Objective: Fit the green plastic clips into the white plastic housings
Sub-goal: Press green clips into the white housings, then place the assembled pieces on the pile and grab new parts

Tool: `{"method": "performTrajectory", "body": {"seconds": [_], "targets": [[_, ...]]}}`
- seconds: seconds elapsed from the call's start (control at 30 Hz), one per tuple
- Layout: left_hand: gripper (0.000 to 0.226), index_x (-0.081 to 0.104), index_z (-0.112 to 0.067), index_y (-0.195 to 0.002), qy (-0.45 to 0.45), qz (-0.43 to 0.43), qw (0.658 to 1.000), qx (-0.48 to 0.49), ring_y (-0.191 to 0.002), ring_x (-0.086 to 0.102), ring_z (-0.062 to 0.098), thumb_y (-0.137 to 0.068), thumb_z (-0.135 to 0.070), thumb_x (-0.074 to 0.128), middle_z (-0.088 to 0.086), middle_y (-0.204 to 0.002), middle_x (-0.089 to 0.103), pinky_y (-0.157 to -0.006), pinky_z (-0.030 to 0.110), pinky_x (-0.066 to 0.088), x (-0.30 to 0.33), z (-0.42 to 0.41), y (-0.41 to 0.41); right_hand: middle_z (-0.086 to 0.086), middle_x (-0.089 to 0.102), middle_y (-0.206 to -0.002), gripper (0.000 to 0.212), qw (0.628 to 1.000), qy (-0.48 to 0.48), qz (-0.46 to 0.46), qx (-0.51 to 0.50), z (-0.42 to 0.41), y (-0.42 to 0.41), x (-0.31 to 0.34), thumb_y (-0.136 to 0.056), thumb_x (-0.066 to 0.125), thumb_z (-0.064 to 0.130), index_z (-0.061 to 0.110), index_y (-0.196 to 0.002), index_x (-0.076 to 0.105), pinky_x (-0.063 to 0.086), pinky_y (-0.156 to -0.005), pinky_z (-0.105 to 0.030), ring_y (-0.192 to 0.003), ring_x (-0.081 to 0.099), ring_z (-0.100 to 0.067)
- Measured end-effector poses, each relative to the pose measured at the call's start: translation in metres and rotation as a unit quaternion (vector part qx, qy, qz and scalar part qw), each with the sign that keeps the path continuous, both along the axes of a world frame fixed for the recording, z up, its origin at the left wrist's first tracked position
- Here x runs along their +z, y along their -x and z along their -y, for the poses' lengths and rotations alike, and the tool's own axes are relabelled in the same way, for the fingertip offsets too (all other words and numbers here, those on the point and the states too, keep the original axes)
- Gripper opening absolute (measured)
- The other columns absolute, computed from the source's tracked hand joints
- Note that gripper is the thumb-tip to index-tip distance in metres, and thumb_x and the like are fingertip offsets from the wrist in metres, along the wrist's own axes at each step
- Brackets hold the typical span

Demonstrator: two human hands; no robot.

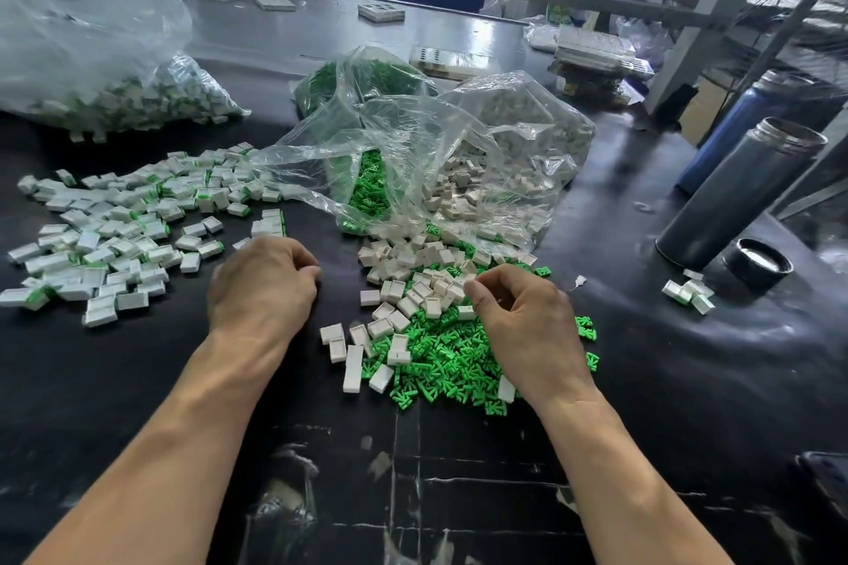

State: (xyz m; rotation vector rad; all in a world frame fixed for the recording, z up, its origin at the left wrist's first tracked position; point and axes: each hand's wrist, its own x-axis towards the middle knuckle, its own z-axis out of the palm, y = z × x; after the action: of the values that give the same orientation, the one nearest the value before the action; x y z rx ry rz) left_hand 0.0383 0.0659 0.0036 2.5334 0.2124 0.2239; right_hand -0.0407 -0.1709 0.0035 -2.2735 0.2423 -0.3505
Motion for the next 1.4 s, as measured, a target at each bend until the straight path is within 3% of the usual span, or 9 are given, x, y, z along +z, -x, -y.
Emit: {"method": "performTrajectory", "body": {"seconds": [0.27,0.4,0.53,0.77,1.0,1.07,1.17,1.23,1.4], "targets": [[0.014,0.074,-0.023,-0.105,-0.01,0.063,0.997,-0.035,-0.102,0.065,0.027,-0.091,-0.02,0.074,0.005,-0.113,0.067,-0.094,0.044,0.054,0.003,0.003,0.004,0.022,0.068,-0.09,0.004,0.997,0.027,-0.05,0.044,0.008,0.004,0.003,-0.09,0.079,0.036,0.037,-0.088,0.075,0.053,-0.085,-0.032,-0.079,0.057,0.002],[0.008,0.073,-0.034,-0.089,0.055,-0.043,0.99,-0.124,-0.087,0.062,0.007,-0.086,-0.031,0.08,-0.012,-0.094,0.069,-0.085,0.03,0.052,0.004,0.021,0.012,0.021,0.062,-0.091,0.01,0.993,0.061,-0.049,0.086,0.007,0.003,-0.001,-0.09,0.078,0.032,0.04,-0.095,0.074,0.049,-0.085,-0.03,-0.078,0.052,0.002],[0.018,0.076,-0.034,-0.103,0.023,-0.074,0.988,-0.137,-0.097,0.063,0.013,-0.086,-0.039,0.079,-0.01,-0.102,0.069,-0.091,0.031,0.051,-0.003,0.026,0.012,0.025,0.057,-0.095,0.015,0.989,0.099,-0.051,0.095,0.005,0.002,-0.006,-0.092,0.076,0.037,0.046,-0.101,0.069,0.042,-0.083,-0.022,-0.084,0.052,0.011],[0.011,0.071,-0.034,-0.082,0.045,-0.065,0.988,-0.133,-0.086,0.062,0.003,-0.085,-0.036,0.081,-0.018,-0.089,0.066,-0.077,0.026,0.045,-0.004,0.026,0.013,0.025,0.055,-0.099,0.01,0.982,0.159,-0.047,0.09,0.001,-0.006,-0.011,-0.09,0.076,0.042,0.042,-0.097,0.068,0.034,-0.08,-0.022,-0.086,0.049,0.01],[0.008,0.073,-0.029,-0.085,0.157,-0.041,0.976,-0.147,-0.071,0.071,0.003,-0.087,-0.028,0.08,-0.014,-0.074,0.075,-0.075,0.029,0.059,0.003,0.026,0.018,0.021,0.057,-0.105,0.008,0.972,0.193,-0.028,0.131,-0.001,-0.005,-0.008,-0.093,0.073,0.041,0.037,-0.096,0.067,0.043,-0.09,-0.022,-0.1,0.059,-0.005],[0.007,0.074,-0.028,-0.091,0.211,-0.029,0.963,-0.164,-0.07,0.07,0.0,-0.088,-0.027,0.08,-0.011,-0.079,0.075,-0.068,0.019,0.058,0.006,0.027,0.021,0.021,0.057,-0.105,0.008,0.971,0.193,-0.025,0.139,-0.001,-0.004,-0.007,-0.095,0.071,0.04,0.036,-0.097,0.065,0.042,-0.088,-0.018,-0.097,0.058,-0.001],[0.011,0.075,-0.027,-0.095,0.31,-0.029,0.931,-0.19,-0.078,0.071,0.002,-0.085,-0.026,0.081,-0.011,-0.087,0.077,-0.072,0.015,0.055,0.011,0.03,0.025,0.021,0.06,-0.095,0.009,0.98,0.144,-0.006,0.134,0.0,-0.002,-0.007,-0.096,0.069,0.038,0.036,-0.096,0.06,0.039,-0.073,-0.007,-0.082,0.058,0.009],[0.013,0.076,-0.024,-0.095,0.384,-0.047,0.898,-0.208,-0.077,0.072,0.007,-0.084,-0.021,0.081,-0.003,-0.088,0.078,-0.072,0.024,0.057,0.014,0.034,0.028,0.018,0.065,-0.087,0.008,0.99,0.077,0.02,0.118,0.0,-0.001,-0.007,-0.096,0.069,0.035,0.033,-0.098,0.062,0.044,-0.065,-0.008,-0.079,0.061,0.008],[0.016,0.075,-0.015,-0.098,0.45,-0.061,0.859,-0.239,-0.068,0.067,0.007,-0.083,-0.016,0.078,0.008,-0.095,0.079,-0.061,0.018,0.052,0.017,0.044,0.033,0.011,0.071,-0.086,0.015,0.985,-0.144,0.057,0.073,-0.003,0.0,-0.007,-0.098,0.07,0.023,0.037,-0.098,0.067,0.052,-0.064,-0.015,-0.075,0.067,-0.002]]}}
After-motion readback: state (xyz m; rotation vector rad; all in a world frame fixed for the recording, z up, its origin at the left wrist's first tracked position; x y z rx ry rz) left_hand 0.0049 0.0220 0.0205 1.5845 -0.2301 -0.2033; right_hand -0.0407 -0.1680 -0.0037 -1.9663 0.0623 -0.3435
